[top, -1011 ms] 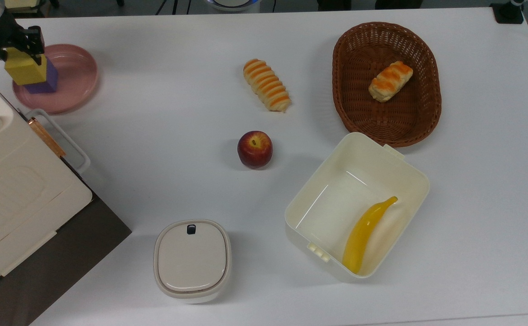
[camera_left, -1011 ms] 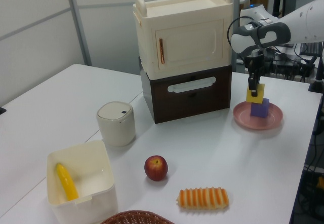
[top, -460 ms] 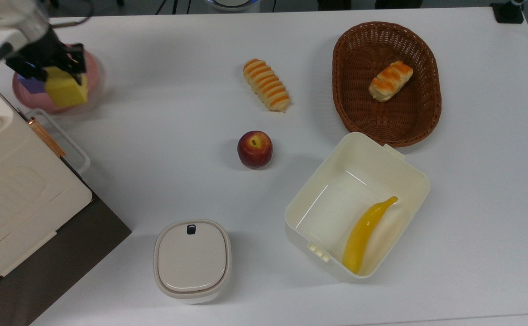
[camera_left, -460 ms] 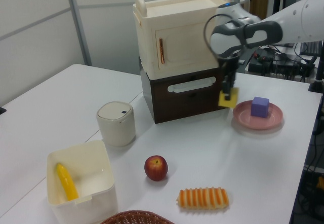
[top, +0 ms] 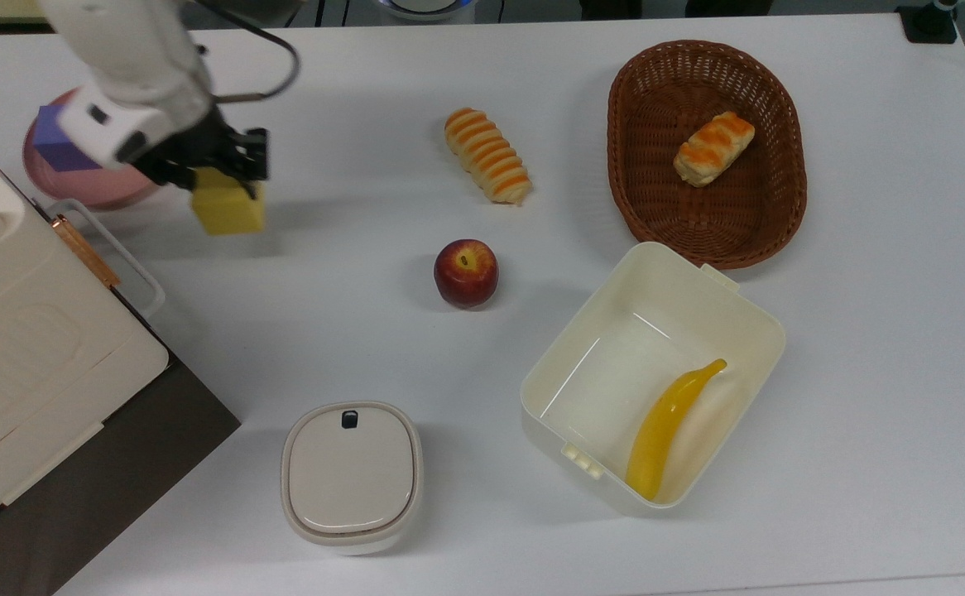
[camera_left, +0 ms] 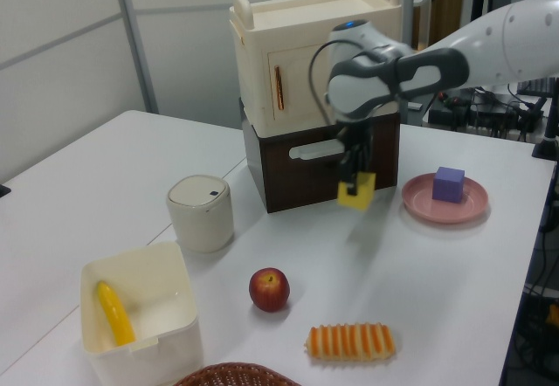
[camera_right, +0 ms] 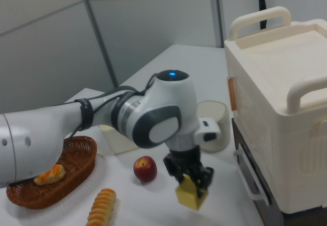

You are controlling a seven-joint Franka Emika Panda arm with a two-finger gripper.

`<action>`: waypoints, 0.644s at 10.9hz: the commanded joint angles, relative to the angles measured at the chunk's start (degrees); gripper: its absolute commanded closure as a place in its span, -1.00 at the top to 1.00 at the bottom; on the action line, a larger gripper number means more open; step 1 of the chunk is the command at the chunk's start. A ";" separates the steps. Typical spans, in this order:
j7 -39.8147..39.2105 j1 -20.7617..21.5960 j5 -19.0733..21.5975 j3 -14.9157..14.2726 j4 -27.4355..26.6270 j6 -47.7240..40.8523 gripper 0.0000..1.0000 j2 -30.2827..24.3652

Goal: Put the yellow cube on the table
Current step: 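Carry the yellow cube off the plate and lower it beside the apple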

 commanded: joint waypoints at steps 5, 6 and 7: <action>13.32 11.31 -0.76 -0.30 -1.91 -0.53 0.89 -0.02; 13.32 11.39 -0.68 -0.30 -1.83 -0.53 1.00 -0.11; 13.40 11.57 -0.76 -0.22 -1.65 -0.62 1.00 -0.28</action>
